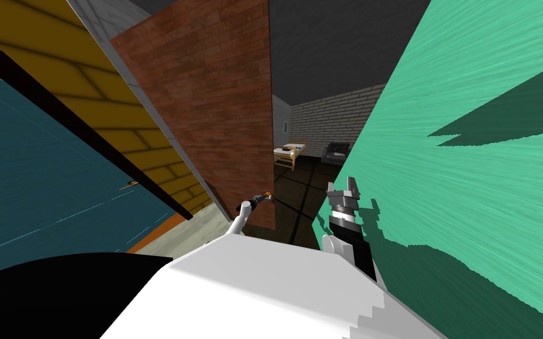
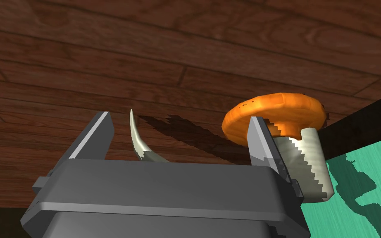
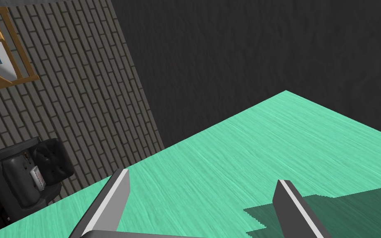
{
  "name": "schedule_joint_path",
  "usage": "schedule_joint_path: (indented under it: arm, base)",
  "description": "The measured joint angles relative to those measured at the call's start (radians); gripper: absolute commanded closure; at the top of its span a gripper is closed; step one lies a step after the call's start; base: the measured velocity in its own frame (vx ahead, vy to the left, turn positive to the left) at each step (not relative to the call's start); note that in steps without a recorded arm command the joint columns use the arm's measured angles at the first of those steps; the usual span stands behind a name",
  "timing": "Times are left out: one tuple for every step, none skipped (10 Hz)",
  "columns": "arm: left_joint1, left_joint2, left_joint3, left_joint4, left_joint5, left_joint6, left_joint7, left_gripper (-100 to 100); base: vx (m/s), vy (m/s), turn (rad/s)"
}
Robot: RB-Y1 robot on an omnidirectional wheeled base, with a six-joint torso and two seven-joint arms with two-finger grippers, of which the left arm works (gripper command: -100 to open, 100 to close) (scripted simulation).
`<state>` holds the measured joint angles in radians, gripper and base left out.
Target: Push the door open
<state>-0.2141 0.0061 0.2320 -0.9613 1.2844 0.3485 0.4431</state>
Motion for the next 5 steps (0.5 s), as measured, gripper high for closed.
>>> schedule_joint_path:
  arm:
    - [-0.011,0.001,0.003,0.02,0.022,-0.004,-0.025,100]
    - [0.003,-0.002,0.001,0.0,0.008,-0.002,-0.017,100]
    - [-0.004,-0.005,-0.004,0.005,0.004,-0.014,-0.024,100]
    - [-0.016,-0.01,-0.005,0.02,0.019,-0.035,-0.05,100]
    - [-0.008,-0.013,-0.007,0.001,-0.009,-0.042,-0.029,100]
  base:
    - [0.0,0.0,0.0]
    - [0.048,-0.034,0.005]
    - [0.07,-0.038,0.02]
    - [0.051,-0.032,0.011]
    - [0.064,-0.033,0.027]
